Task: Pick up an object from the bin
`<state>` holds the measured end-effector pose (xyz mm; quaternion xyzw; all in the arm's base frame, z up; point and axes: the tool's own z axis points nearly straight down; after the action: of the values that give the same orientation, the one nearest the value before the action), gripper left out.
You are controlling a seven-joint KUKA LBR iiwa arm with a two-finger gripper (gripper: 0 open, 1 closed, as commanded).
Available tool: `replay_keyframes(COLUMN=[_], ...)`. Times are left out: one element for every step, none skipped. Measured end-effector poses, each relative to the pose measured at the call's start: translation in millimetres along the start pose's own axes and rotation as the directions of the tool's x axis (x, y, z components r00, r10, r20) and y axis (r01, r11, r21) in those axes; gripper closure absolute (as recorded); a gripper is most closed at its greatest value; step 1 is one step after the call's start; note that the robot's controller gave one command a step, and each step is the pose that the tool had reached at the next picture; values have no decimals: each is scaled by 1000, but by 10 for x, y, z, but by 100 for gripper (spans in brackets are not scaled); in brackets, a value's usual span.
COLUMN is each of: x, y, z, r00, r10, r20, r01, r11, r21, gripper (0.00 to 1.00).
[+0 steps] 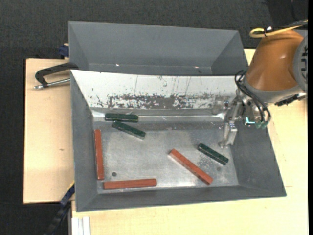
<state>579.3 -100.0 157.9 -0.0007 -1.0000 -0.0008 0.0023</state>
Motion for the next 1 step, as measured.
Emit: replay_keyframes(x=[-19], y=[2], z=[-37], r00=[1000], r10=[-1], r20=[7], r01=[1], r11=[1000], r21=[1], gripper=[0])
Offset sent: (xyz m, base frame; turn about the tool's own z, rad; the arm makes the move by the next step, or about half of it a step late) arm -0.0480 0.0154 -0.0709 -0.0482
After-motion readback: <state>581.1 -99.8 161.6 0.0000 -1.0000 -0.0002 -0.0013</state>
